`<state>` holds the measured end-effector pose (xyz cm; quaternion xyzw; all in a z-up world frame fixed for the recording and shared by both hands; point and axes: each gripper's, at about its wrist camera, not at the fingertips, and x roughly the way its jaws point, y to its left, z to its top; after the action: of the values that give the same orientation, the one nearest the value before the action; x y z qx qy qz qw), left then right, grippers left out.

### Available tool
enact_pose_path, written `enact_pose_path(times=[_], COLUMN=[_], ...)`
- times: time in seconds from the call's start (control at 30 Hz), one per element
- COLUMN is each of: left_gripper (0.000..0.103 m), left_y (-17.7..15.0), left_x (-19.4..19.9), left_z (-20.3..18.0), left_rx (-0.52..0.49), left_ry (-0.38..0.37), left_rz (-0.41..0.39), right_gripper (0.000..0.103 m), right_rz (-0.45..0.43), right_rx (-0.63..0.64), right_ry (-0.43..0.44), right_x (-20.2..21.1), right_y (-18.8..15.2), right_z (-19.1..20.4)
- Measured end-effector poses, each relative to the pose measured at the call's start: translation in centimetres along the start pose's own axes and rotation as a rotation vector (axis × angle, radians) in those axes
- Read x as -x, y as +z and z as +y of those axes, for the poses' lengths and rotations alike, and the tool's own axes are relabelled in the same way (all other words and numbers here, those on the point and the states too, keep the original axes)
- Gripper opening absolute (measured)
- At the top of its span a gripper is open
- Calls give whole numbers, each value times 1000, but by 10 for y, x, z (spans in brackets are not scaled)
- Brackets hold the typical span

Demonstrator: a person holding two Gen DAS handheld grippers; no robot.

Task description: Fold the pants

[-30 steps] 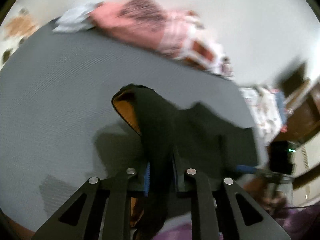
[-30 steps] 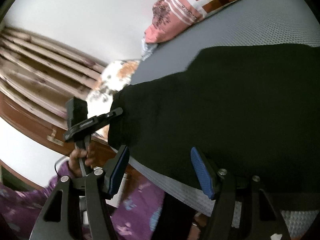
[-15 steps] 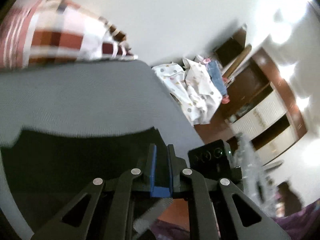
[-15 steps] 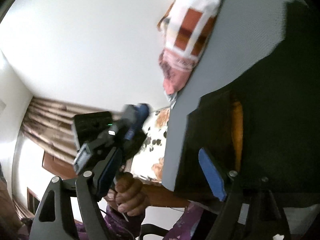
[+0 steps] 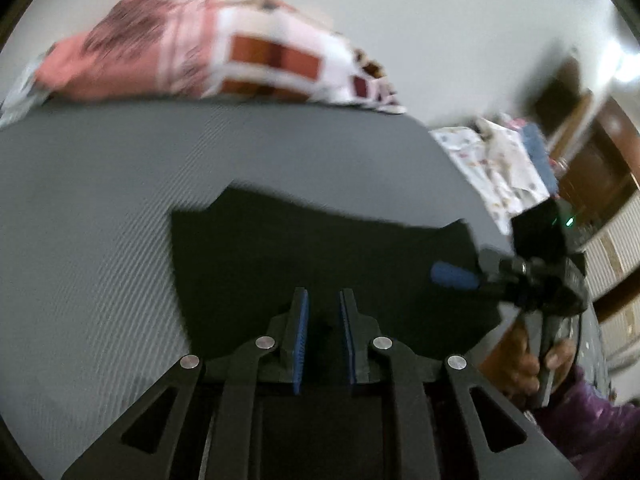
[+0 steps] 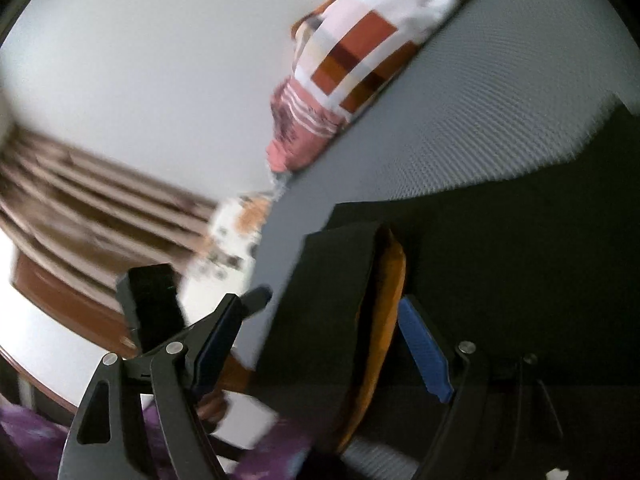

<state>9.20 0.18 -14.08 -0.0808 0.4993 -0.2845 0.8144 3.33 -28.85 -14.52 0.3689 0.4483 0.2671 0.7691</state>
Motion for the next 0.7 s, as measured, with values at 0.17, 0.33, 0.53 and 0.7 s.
enact_pose_path(times=[0.17, 0.33, 0.53, 0.7], left_gripper=[17, 19, 22, 23], left_y=[-21, -27, -29, -29], left_x=[-2, -15, -18, -19], left_z=[21, 23, 45, 40], left_rx=[74, 69, 159, 130], left_ry=[-52, -59, -107, -87], left_rz=[-34, -14, -12, -20], right_gripper=[79, 78, 64, 47], right_rz=[34, 141, 189, 244], right_rx=[67, 54, 70, 82], right_ry=[-130, -23, 53, -36], right_x=[-32, -58, -56, -73], right_y=[17, 3, -16, -20], right_z=[-7, -5, 2, 2])
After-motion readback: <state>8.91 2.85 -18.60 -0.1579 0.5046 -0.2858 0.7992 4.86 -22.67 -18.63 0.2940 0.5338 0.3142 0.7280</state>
